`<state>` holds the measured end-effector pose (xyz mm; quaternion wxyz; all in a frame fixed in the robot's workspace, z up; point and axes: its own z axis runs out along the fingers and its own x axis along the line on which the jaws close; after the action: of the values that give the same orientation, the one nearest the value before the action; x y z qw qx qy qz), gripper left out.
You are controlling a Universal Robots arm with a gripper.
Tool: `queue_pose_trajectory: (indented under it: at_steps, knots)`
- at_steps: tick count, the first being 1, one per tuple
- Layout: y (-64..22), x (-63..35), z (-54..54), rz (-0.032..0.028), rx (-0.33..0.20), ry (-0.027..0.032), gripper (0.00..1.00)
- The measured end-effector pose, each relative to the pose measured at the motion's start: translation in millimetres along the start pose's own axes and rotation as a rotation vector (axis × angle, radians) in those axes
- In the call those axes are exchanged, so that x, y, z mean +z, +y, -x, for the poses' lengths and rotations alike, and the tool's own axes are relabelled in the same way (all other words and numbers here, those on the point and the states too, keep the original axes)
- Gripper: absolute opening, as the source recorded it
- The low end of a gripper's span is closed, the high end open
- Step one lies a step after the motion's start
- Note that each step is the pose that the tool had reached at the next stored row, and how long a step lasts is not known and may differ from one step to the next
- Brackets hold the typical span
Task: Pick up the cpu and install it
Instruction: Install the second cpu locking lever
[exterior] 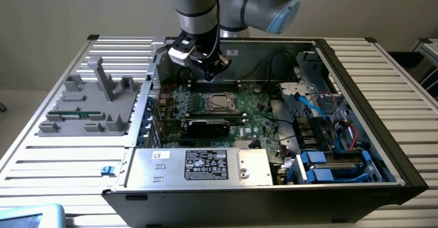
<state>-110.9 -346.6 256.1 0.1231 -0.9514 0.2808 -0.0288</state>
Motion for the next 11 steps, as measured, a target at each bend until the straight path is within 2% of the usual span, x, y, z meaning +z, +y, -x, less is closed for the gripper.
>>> queue_pose_trajectory:
  at_steps: [7,8,11]
  knots:
    - [-0.2,-0.7,0.0,0.0004,0.0,-0.0001,0.11]
    - [-0.7,-2.1,0.0,0.0001,0.0,-0.0002,0.11]
    - [-4.2,-14.6,-0.9,0.0006,-0.003,-0.0007,0.11]
